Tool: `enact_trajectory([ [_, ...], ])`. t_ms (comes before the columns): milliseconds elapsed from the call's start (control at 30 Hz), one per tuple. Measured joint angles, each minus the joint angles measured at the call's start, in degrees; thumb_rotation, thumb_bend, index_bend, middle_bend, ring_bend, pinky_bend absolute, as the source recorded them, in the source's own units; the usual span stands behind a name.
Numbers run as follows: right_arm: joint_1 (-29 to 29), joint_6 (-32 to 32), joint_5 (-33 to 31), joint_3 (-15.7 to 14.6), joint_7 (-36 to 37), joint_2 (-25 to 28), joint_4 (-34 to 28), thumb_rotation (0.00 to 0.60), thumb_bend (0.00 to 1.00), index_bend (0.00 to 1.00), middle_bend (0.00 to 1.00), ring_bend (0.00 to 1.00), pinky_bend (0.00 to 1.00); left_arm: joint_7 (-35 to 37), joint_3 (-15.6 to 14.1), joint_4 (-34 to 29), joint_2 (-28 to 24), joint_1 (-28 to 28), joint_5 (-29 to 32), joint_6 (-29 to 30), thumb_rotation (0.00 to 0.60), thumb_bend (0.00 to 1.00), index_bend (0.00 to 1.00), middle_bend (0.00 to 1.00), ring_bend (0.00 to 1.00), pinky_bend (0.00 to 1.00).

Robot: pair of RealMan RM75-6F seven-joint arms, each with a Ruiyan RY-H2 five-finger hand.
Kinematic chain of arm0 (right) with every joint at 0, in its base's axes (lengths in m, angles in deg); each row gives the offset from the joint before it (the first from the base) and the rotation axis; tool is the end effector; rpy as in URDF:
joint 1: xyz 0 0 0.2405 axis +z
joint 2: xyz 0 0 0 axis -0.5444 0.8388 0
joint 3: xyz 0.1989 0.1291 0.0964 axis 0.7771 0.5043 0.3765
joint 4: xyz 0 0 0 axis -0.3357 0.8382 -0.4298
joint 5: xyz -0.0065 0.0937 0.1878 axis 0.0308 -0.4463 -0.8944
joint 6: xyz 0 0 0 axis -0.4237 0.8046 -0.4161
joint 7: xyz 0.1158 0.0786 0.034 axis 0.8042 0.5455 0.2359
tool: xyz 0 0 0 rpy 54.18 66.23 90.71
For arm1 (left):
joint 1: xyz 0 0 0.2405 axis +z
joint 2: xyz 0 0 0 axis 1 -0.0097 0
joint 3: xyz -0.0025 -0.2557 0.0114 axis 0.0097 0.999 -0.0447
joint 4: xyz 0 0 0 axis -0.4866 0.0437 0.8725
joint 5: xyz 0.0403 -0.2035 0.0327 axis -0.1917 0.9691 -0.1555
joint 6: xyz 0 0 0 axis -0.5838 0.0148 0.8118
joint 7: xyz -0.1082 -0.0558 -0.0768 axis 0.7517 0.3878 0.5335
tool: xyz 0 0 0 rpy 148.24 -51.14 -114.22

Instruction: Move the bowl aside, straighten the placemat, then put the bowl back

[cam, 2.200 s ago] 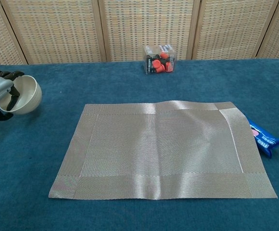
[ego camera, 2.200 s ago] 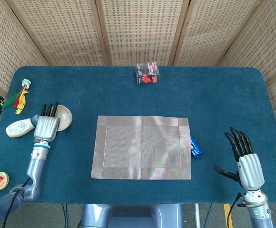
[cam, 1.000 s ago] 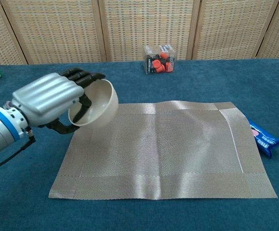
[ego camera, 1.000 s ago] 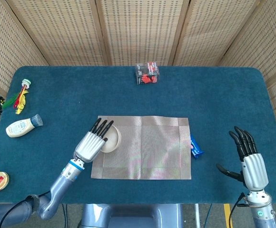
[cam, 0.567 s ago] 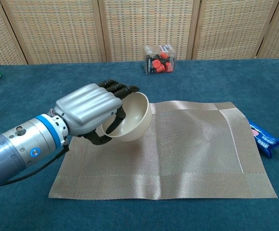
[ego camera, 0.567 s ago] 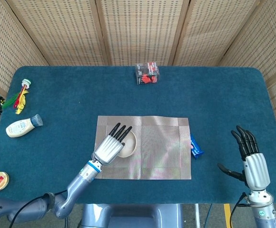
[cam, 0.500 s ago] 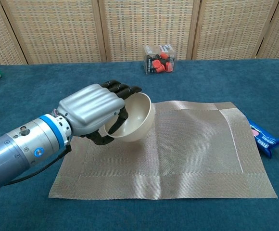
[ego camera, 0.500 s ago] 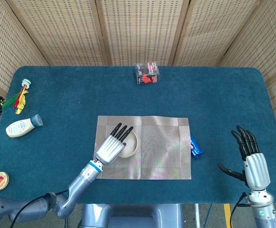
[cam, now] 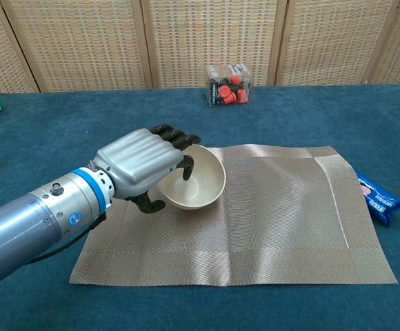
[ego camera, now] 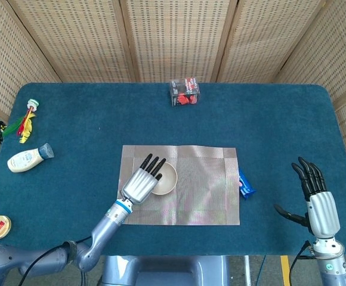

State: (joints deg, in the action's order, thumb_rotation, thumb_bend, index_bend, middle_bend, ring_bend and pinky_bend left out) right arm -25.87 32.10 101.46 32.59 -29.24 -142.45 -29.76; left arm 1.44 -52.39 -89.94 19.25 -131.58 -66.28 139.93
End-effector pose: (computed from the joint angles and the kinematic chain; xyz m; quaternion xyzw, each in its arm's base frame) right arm -0.2676 -0.1931 0.1328 0.5291 -0.3747 0.5966 0.4730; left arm -0.0959 0.2968 -0.1005 -0.8274 -0.1537 -0.3209 0.4345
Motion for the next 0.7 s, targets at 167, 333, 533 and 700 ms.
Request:
enact_trajectory([
  [167, 0.0, 0.1, 0.3, -0.1, -0.3, 0.0, 0.0, 0.600, 0.25, 0.10, 0.00, 0.00, 0.00, 1.7, -0.4, -1.7, -1.5, 1.0, -0.1, 1.5, 0.600, 0.27, 0.19, 0.00, 0.00, 0.00],
  [333, 0.1, 0.0, 0.5, -0.2, -0.8, -0.2, -0.1, 0.600, 0.25, 0.10, 0.00, 0.00, 0.00, 3.1, -1.4, -2.5, -4.1, 2.0, 0.0, 2.1, 0.600, 0.22, 0.13, 0.00, 0.00, 0.00],
  [533, 0.0, 0.0, 0.3, -0.1, -1.1, -0.3, 0.1, 0.600, 0.25, 0.10, 0.00, 0.00, 0.00, 5.8, -2.1, -5.5, -7.2, 3.4, -1.6, 4.6, 0.600, 0.20, 0.11, 0.00, 0.00, 0.00],
  [700, 0.1, -0.3, 0.5, -0.2, -1.5, -0.5, 0.1, 0.600, 0.25, 0.10, 0.00, 0.00, 0.00, 11.0, -3.2, -9.7, -11.6, 6.2, -6.2, 10.6, 0.600, 0.20, 0.10, 0.00, 0.00, 0.00],
])
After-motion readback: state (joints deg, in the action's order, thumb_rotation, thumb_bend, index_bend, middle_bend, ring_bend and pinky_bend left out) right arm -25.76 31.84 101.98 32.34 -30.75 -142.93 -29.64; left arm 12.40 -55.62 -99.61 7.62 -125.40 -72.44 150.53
